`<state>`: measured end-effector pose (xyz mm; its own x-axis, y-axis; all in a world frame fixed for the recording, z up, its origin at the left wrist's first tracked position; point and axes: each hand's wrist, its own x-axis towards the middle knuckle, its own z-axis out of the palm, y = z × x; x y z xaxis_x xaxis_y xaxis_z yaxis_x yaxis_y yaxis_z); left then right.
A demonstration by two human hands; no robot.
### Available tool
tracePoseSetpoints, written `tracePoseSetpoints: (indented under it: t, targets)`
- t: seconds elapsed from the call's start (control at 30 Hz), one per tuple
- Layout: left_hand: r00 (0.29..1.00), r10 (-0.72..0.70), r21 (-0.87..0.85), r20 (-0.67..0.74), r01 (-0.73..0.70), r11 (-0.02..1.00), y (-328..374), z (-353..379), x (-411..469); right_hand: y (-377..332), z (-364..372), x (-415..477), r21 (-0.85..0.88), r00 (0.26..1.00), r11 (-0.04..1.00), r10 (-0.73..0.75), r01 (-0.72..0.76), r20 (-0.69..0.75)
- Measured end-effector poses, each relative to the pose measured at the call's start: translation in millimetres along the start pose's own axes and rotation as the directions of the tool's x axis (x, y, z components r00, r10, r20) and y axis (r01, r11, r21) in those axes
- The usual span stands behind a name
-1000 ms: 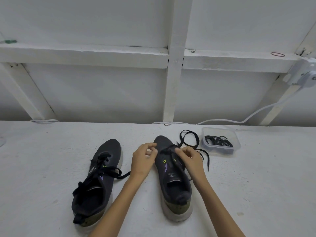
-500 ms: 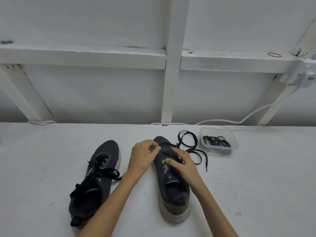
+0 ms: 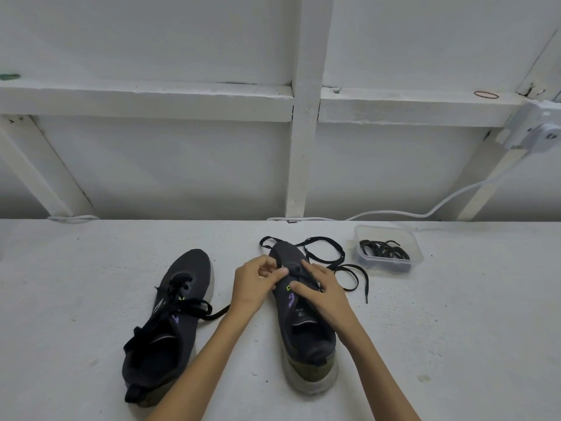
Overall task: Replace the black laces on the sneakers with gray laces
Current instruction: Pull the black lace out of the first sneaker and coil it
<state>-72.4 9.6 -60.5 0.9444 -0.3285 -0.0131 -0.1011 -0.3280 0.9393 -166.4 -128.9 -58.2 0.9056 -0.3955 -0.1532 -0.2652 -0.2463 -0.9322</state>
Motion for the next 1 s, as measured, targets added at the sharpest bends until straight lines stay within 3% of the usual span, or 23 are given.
tracePoseSetpoints:
  t: [0.17,0.33,0.43,0.53,0.77,0.93,1.0]
  targets:
    - [0.995,0.083,0.071,-0.056,-0.079,0.994,17,-14,14,-3,-3,-3,0.029,0.997,0.999,0.031,-0.033,0.074]
    - [0.956,0.132,-0.08,-0.263,-0.158,0.984,34,-24,23,-1,-2,-4,0.015,0.998,0.999,0.033,-0.034,0.061]
    - [0.978,0.037,-0.156,-0.204,-0.07,0.985,18,-6,12,1,0,-3,0.003,0.998,1.0,0.031,-0.031,0.047]
    - [0.99,-0.069,-0.101,-0.119,0.057,0.993,0,10,-2,0,2,-2,-0.031,0.999,0.999,0.033,-0.031,0.04]
    - [0.995,0.037,-0.006,-0.091,-0.038,0.999,6,3,6,-1,0,4,-0.127,0.992,0.992,-0.009,0.025,0.122]
    - [0.938,0.032,-0.188,-0.345,-0.102,0.977,27,-22,32,4,3,4,-0.2,0.996,0.98,0.017,0.0,0.086]
    - [0.938,-0.023,-0.266,-0.345,-0.074,0.961,26,-25,35,5,3,4,-0.197,0.996,0.98,0.018,-0.001,0.082]
